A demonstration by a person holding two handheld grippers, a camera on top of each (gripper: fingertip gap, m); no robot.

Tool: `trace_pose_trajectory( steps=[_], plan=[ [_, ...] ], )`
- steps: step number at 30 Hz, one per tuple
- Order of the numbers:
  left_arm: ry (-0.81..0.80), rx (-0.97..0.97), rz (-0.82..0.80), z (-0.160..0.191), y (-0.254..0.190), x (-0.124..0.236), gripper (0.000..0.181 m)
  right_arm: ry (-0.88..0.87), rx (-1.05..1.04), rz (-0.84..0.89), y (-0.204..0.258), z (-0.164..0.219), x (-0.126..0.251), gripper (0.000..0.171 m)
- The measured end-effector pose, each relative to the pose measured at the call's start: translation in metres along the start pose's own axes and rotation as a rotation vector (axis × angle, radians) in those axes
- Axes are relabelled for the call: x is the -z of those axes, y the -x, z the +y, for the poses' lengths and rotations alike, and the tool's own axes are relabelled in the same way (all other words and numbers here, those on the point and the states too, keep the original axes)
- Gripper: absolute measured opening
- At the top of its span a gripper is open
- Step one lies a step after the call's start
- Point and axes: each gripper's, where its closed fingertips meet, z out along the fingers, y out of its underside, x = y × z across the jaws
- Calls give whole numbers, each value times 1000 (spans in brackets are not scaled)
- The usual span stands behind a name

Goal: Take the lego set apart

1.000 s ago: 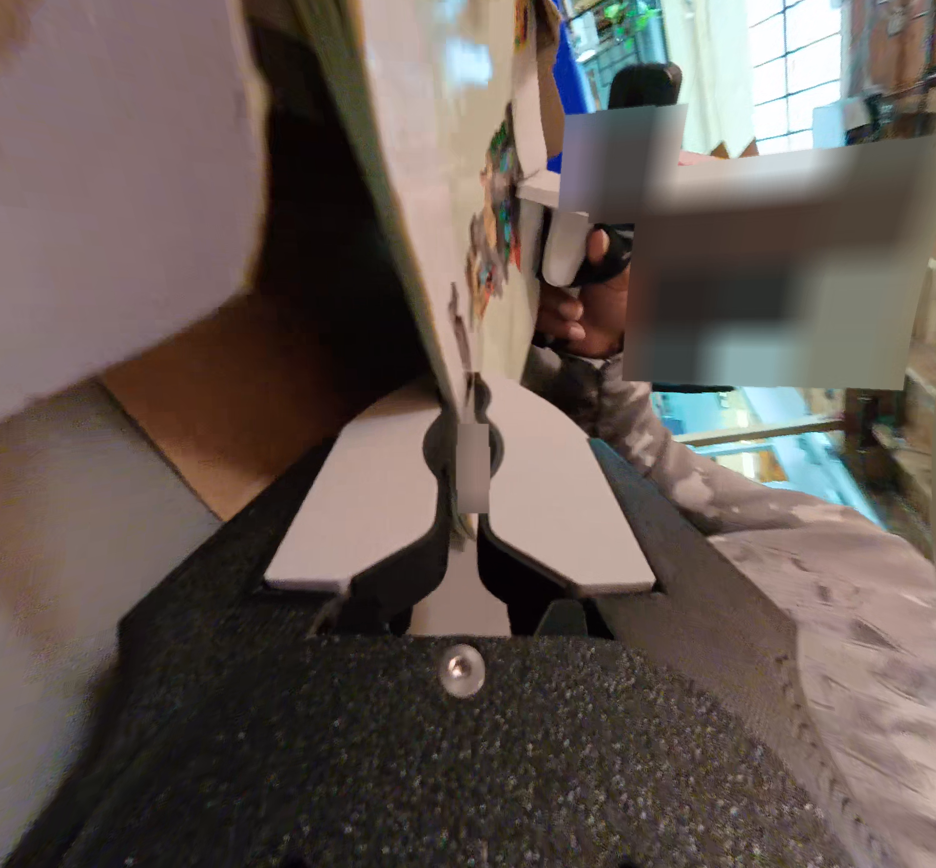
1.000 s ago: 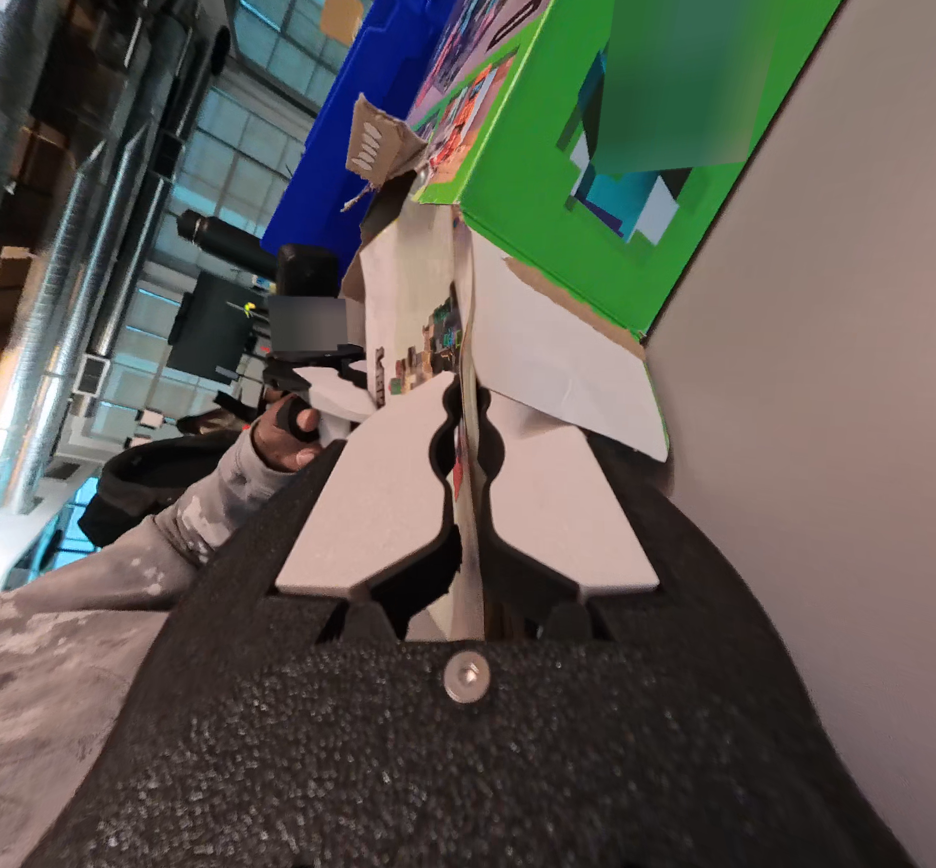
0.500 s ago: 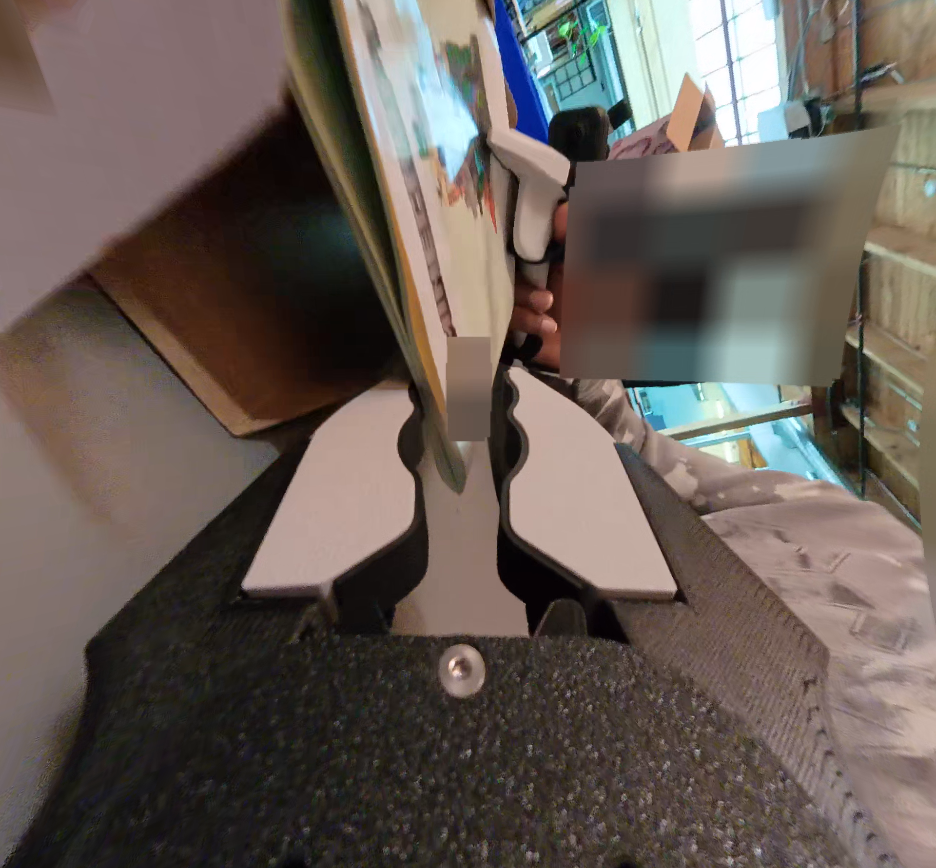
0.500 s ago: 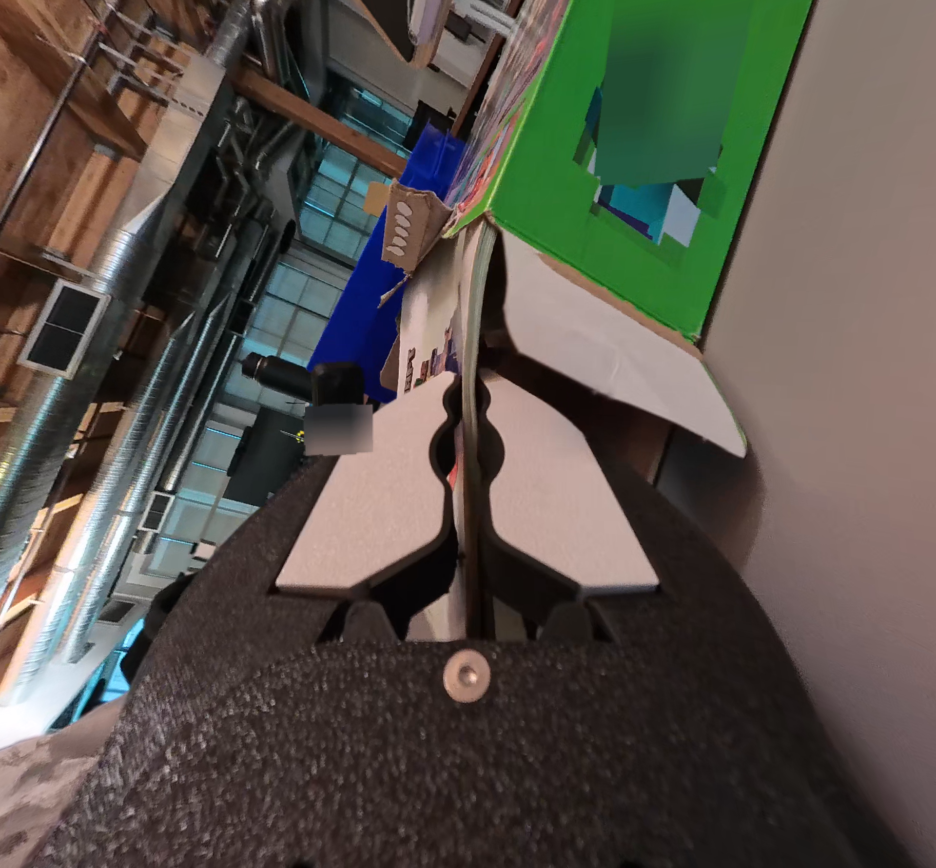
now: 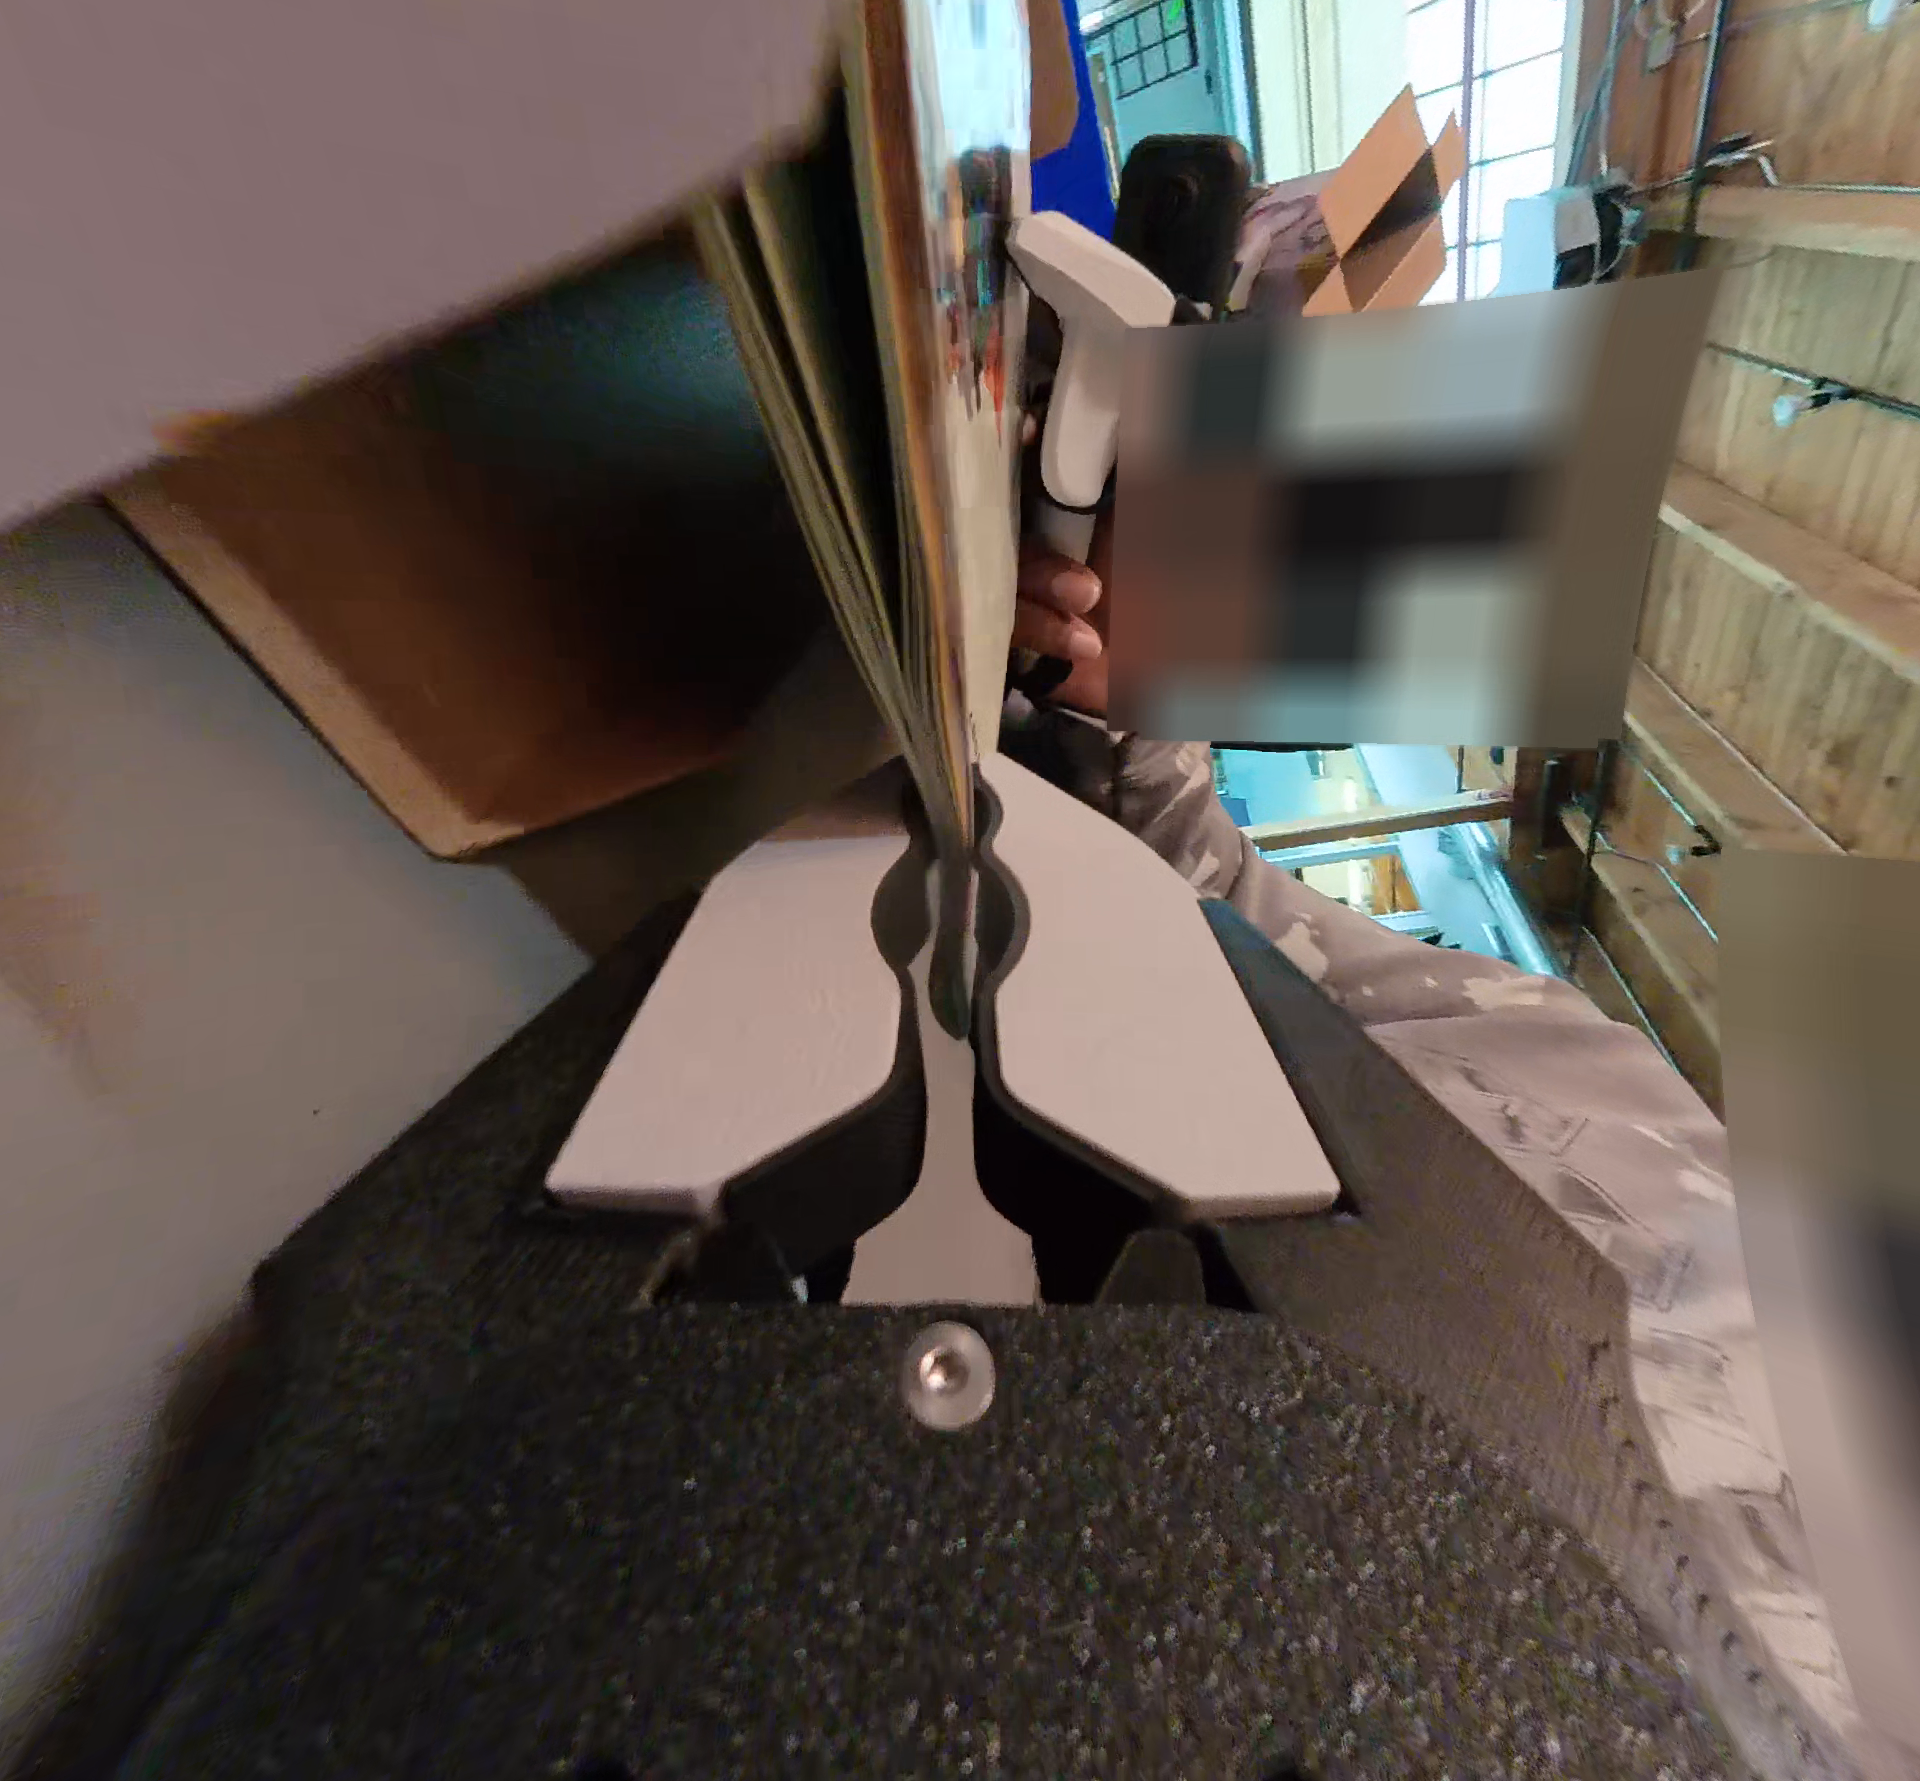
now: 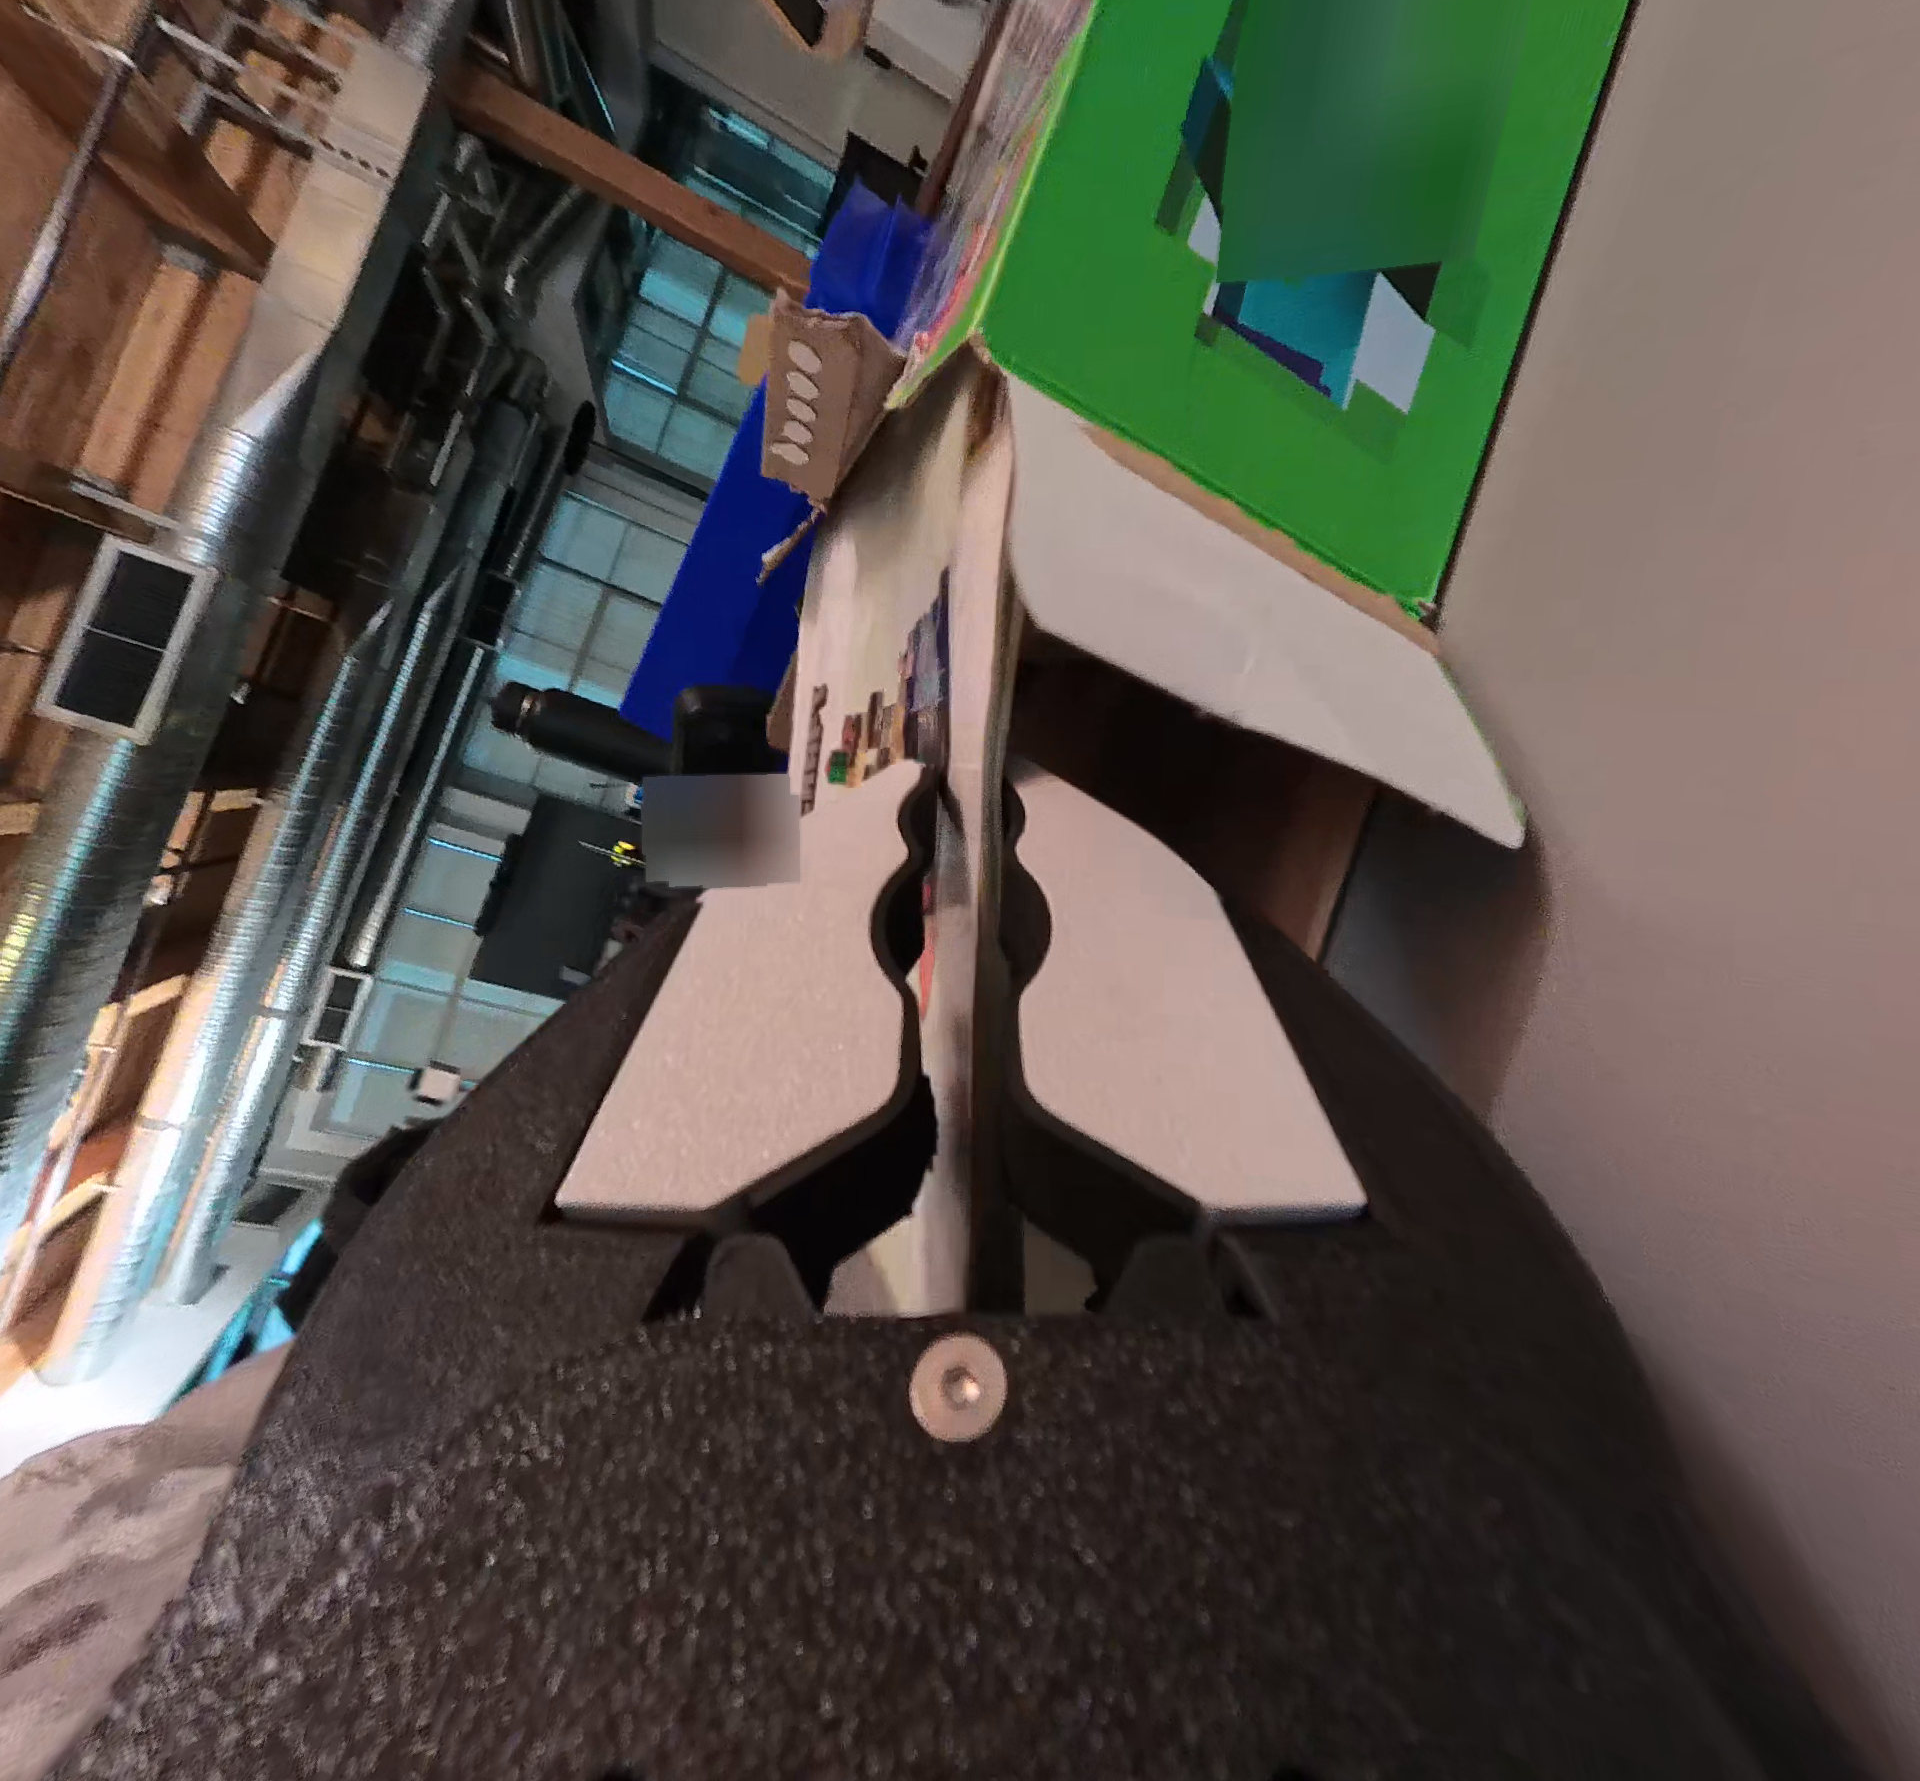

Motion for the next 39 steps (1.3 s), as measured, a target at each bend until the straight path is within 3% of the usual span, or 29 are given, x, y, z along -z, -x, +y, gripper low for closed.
trace_pose_trajectory(
  steps=[9,21,32,39],
  plan=[
    [65,95,66,19,-4,-16,3,115,65,92,-7,8,7,4],
    [44,99,55,17,-3,-16,3,105,40,104,-13,8,5,4],
    [-116,-18,-37,-43,-8,2,4,-22,64,99,-9,-23,-12,8],
    [-250,-28,-72,-68,3,6,4,65,116,84,-11,-8,-2,26]
  ],
)
